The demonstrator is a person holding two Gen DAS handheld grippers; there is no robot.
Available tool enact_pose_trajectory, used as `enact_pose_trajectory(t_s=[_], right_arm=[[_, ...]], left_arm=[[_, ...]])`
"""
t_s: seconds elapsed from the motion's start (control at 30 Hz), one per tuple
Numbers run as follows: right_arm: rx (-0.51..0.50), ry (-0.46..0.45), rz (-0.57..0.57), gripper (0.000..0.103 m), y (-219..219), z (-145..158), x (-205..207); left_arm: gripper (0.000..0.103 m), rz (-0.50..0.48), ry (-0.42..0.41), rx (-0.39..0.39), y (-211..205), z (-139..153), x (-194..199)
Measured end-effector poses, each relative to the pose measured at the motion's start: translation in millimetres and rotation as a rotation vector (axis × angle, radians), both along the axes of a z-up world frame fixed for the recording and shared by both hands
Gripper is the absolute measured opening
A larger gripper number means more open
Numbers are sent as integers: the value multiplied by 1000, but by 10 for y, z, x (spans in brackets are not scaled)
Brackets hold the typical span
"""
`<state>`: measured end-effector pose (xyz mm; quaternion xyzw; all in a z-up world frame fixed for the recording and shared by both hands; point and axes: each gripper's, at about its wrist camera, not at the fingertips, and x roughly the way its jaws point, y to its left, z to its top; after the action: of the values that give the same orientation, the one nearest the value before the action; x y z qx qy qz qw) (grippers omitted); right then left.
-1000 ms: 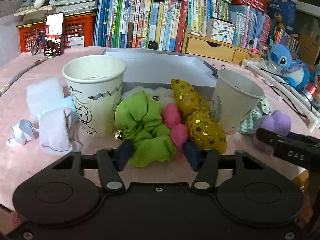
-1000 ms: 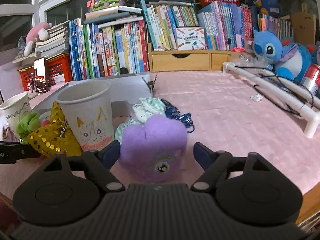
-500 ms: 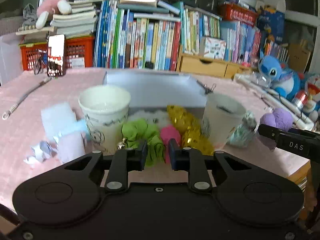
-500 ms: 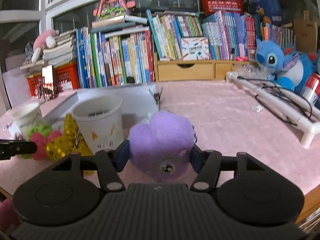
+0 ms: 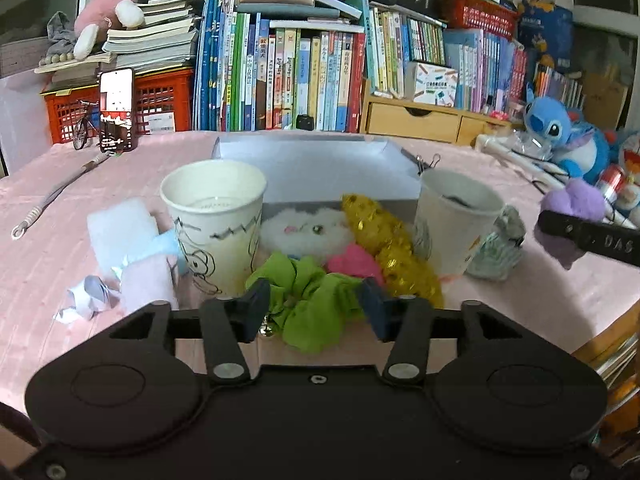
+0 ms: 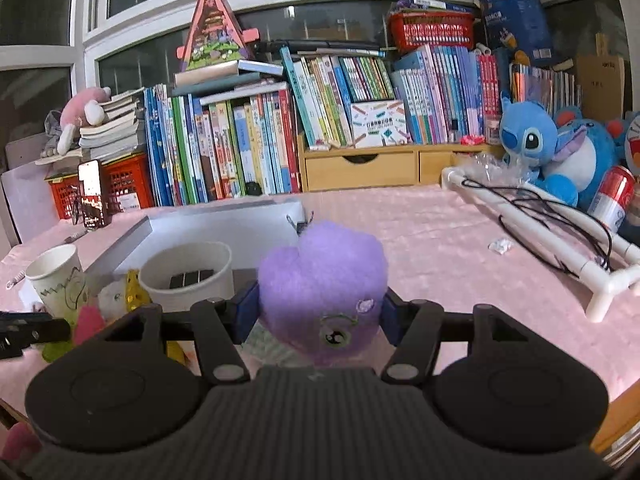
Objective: Organize soft objects
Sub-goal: 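Lift and carry the plush and scrunchie with both grippers over the grey tray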
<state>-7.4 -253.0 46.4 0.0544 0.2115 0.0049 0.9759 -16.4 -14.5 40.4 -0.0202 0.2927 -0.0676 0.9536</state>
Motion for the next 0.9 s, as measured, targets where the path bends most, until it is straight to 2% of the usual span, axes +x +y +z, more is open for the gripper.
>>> enact_pose_trajectory(t_s=[0.03,0.17,0.37,0.43,0.5,0.6,0.77,0.9], right_arm=[[2,4,0,64,0,-14,-3],[7,11,-5,64,-2,-41,-3],[1,29,7,64,30,-74,21],[3,32,12,64,43,-79,28],[1,33,18,64,59,-79,28],[-7,28,22,64,78,-57,37],[5,12,20,64,52,8,68],[14,4,17,64,15,69,118]], left_arm=[[56,-7,-1,3,-11,-33,7],[80,10,10,42,-79,-178,54],[82,12,63,36,-115,-377,178],[75,5,82,14,-96,-413,214],[48,-2,78,-21,-51,-405,201],[34,-9,66,3,-34,-346,166],[32,-34,13,42,-40,-160,34],[32,-56,-23,24,-24,58,-47]])
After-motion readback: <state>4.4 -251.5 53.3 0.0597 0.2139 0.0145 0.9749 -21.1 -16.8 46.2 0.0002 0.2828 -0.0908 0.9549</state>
